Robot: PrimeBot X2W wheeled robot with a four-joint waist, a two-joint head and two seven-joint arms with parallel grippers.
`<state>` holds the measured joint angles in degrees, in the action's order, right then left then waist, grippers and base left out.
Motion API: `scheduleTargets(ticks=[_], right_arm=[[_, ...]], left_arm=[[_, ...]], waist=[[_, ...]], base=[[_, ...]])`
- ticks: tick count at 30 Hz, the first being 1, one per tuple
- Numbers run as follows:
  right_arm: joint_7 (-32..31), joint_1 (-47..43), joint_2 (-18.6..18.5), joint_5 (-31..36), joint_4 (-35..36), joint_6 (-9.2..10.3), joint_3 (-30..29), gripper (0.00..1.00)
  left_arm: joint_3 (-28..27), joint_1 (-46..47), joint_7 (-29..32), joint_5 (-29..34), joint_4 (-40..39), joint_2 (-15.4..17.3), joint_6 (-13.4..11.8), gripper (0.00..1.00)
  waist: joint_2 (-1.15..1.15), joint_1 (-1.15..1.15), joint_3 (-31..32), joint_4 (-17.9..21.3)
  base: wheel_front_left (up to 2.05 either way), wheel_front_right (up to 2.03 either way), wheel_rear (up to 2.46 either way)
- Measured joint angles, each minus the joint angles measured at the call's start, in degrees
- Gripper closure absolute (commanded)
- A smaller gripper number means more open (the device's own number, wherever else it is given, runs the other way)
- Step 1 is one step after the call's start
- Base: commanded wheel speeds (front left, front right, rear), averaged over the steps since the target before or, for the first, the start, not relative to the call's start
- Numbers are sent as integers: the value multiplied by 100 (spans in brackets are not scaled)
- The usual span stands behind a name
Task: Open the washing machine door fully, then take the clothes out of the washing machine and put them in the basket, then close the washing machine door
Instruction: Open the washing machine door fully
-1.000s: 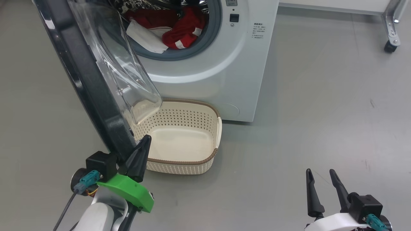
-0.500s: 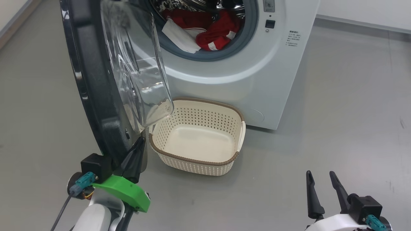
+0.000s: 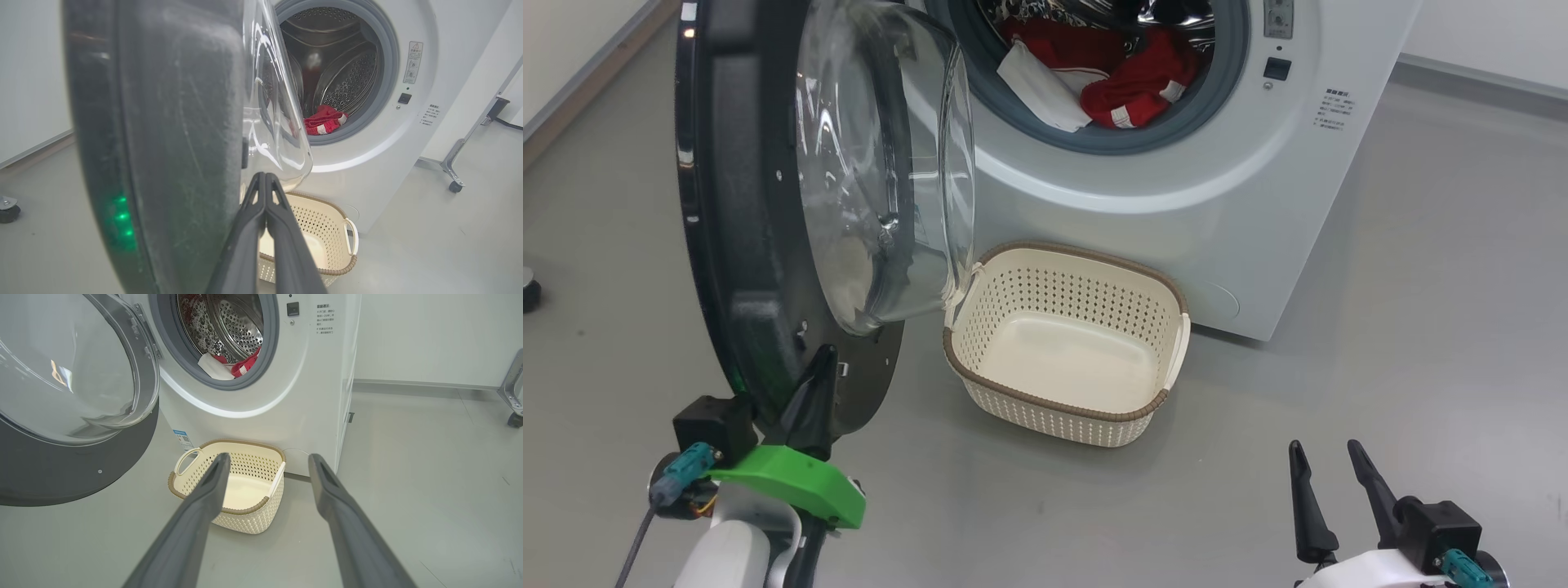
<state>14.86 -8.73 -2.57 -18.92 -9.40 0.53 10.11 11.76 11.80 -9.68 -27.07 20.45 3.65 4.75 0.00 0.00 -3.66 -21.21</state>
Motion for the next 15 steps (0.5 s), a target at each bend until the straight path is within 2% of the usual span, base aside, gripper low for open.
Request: scheduleTargets(ticks=[15], right_arm=[[0,175,-1,162,-30,-2,122,0]], left_arm=[[-832,104,-157,-379,133,381,-145,100]], waist=[[0,0,-418,0]], base=[[0,0,0]])
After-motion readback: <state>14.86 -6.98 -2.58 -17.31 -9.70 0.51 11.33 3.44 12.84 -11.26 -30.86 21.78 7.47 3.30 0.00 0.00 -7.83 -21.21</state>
